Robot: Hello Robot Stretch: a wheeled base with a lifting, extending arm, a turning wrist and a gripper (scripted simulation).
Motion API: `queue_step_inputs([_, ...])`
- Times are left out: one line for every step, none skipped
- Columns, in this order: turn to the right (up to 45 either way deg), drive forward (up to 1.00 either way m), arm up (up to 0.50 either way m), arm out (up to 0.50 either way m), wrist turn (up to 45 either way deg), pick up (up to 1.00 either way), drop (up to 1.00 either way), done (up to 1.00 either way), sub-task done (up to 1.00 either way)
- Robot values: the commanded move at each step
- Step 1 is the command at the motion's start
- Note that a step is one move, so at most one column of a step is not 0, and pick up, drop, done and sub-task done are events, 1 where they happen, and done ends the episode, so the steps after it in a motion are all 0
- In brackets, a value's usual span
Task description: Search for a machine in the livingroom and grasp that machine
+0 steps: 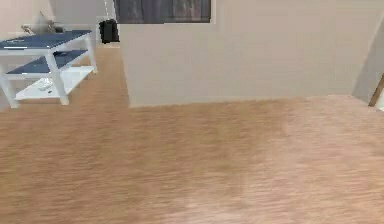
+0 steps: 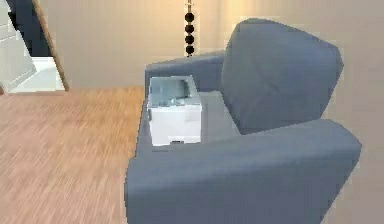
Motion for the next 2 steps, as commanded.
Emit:
queue_step_inputs([36.0, 0.0, 0.0, 0.0, 0.0, 0.0, 0.0, 0.0, 0.0])
queue_step_inputs([0.0, 0.55, 0.0, 0.0, 0.0, 0.0, 0.0, 0.0, 0.0])
